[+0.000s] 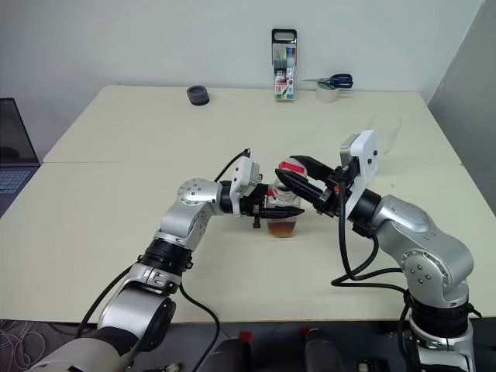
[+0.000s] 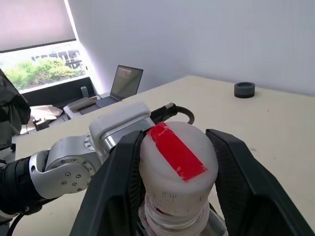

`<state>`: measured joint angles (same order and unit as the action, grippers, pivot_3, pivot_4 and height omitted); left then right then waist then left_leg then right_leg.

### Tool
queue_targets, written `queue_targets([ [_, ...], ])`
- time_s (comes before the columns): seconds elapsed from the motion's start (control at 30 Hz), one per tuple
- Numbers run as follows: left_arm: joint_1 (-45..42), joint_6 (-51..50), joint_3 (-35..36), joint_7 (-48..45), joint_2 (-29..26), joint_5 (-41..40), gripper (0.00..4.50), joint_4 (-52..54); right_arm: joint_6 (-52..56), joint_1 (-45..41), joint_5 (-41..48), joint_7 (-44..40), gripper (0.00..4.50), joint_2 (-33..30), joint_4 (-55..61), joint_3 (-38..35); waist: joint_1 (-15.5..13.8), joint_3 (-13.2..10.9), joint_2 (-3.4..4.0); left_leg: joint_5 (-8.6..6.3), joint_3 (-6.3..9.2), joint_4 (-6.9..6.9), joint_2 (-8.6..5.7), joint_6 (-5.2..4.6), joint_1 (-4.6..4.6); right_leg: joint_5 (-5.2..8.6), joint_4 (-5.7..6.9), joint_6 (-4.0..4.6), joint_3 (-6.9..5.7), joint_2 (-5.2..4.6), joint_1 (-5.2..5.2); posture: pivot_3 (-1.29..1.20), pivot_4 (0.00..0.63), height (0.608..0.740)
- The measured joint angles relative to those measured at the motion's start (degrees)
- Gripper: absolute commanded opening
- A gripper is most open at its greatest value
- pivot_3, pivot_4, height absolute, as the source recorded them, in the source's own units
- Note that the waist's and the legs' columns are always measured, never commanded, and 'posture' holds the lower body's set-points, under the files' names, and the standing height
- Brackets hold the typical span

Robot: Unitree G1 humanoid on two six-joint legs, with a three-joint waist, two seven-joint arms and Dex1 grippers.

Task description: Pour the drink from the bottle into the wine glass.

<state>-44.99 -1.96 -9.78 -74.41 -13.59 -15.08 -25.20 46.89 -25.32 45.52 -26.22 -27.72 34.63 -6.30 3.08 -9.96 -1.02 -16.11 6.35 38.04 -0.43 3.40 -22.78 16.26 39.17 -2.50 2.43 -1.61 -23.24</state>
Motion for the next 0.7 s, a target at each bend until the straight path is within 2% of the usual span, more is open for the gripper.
queue_targets([
  [0.17, 0.61, -0.03, 0.04, 0.69, -0.23, 0.05, 1.65, 0.08, -2.61, 5.65, -6.01, -0.47, 1.72, -7.50, 2.66, -0.77, -0.20, 0.00, -0.01, 0.00, 0.02, -0.01, 0.00, 0.00, -0.02, 0.00, -0.04, 0.00, -0.02, 0.00, 0.01, 0.00, 0.150, 0.740],
  [0.33, 1.67, -0.43, 0.73, 2.65, -1.50, 0.00, 1.65, 0.21, -2.86, 18.48, -8.70, 1.40, 1.72, -8.44, 2.83, -5.04, -0.64, 0.00, -0.01, 0.00, -0.03, -0.01, 0.01, -0.01, 0.01, 0.00, -0.03, 0.00, 0.03, 0.01, 0.04, 0.00, 0.150, 0.740],
  [0.43, 2.28, -1.69, 1.28, 3.87, -1.95, -0.23, 1.65, 0.75, -4.41, 23.72, -14.58, 4.99, 2.74, -5.42, -1.37, -2.51, -0.57, 0.00, -0.01, 0.00, -0.08, 0.00, 0.02, -0.01, 0.07, 0.00, 0.05, 0.00, 0.08, 0.04, 0.04, 0.00, 0.150, 0.740],
  [0.6, 2.35, -4.00, 2.84, 6.25, -2.16, -0.95, 1.65, 2.67, -5.71, 26.09, -23.60, 11.51, 4.49, 0.16, -9.87, 3.35, -0.53, 0.01, 0.01, 0.00, -0.08, 0.01, 0.03, 0.00, 0.10, 0.00, 0.13, 0.00, 0.10, 0.07, 0.03, 0.00, 0.150, 0.740],
  [0.7, 2.32, -5.07, 4.25, 7.91, -3.23, -1.50, 1.65, 2.80, -6.51, 26.59, -25.54, 11.60, 4.50, 0.68, -9.80, 4.32, -0.51, 0.04, 0.04, 0.00, -0.08, 0.01, 0.04, 0.00, 0.13, 0.00, 0.10, 0.00, 0.11, 0.07, 0.06, 0.00, 0.150, 0.740],
])
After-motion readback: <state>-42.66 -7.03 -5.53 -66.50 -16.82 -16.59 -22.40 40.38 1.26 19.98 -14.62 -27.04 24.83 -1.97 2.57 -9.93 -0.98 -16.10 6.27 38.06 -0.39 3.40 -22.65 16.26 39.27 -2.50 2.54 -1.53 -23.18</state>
